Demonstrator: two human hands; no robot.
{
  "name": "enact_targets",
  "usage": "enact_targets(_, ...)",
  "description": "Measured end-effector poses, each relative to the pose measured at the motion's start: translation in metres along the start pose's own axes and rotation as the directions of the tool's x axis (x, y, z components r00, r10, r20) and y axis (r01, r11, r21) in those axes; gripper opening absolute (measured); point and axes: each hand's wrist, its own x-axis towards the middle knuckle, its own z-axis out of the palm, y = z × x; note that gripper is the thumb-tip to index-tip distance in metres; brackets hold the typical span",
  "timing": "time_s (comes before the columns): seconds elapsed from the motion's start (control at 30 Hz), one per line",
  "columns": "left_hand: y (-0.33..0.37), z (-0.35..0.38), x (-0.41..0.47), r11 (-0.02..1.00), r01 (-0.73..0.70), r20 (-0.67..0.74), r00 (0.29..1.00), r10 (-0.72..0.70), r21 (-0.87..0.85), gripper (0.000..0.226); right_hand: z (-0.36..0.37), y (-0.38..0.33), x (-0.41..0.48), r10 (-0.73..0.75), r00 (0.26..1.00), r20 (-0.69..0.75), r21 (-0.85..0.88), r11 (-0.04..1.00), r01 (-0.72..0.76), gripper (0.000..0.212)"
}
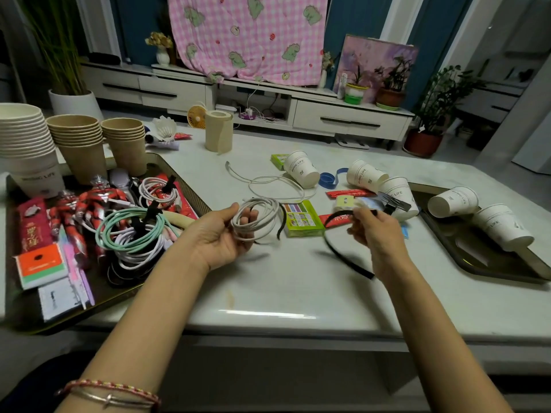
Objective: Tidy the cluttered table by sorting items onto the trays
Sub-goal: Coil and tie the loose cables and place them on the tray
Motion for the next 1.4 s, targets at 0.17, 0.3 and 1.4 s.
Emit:
enact_targets(0.17, -0.003, 0.003, -0.001, 0.994, -0.026, -0.045, 0.998, 0.031, 0.102, 0.027, -0.02, -0.008, 0.004, 0.012, 0.998, 0.059, -0.07, 0.998, -0.008, 0.021)
enact_targets(0.3, -0.006, 0.012, -0.001, 0.964, -0.11, -0.072, 0.989, 0.13, 0.241, 0.027, -0.019, -0.008, 0.005, 0.031, 0.988, 0.15, -0.169, 0.986, -0.005, 0.015)
enact_targets(1.4, -0.039, 0.045, -0.029, 0.242, -0.443, 0.194, 0.733, 0.652, 0.863, 0.033, 0.063, -0.036, -0.085, 0.015, 0.938, 0.347, 0.124, 0.99, -0.062, 0.022)
